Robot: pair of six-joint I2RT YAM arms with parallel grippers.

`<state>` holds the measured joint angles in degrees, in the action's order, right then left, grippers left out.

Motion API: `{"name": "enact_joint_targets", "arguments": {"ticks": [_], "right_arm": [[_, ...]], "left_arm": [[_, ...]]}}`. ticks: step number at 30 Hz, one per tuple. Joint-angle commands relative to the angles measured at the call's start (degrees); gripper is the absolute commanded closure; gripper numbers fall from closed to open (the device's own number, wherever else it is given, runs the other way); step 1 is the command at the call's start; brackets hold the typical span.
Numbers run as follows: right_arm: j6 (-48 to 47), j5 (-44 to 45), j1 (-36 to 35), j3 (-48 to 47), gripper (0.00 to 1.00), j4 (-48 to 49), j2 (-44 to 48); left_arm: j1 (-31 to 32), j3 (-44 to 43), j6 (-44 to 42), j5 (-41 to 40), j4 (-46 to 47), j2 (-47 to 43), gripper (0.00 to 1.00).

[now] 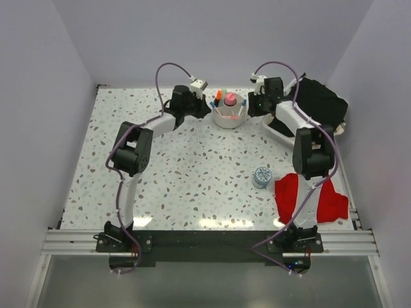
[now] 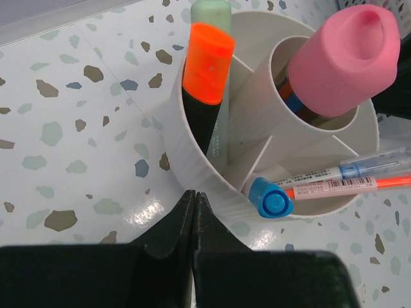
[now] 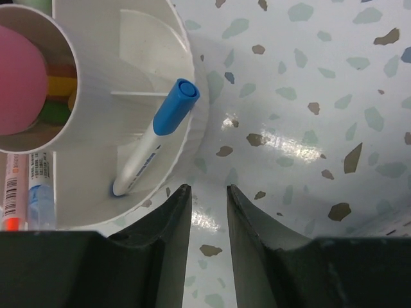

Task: Sort the stationery into containers
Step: Place the storage box at the center of the board.

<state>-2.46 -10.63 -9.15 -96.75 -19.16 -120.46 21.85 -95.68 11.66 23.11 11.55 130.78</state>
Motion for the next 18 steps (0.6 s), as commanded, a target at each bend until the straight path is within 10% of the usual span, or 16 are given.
{"name": "enact_joint_targets", "arguments": {"ticks": [1, 18], "right_arm": [[0.3, -2.9, -1.7, -2.2, 0.68, -0.4, -2.3], [5.4, -2.6, -7.5, -16.5, 0.68, 3.9, -13.6]], "left_arm": [[-0.1, -3.5, 0.6, -1.3, 3.1, 1.0, 1.0], [-0.7, -10.1, -4.5, -7.0, 2.9, 5.2, 1.0]]}}
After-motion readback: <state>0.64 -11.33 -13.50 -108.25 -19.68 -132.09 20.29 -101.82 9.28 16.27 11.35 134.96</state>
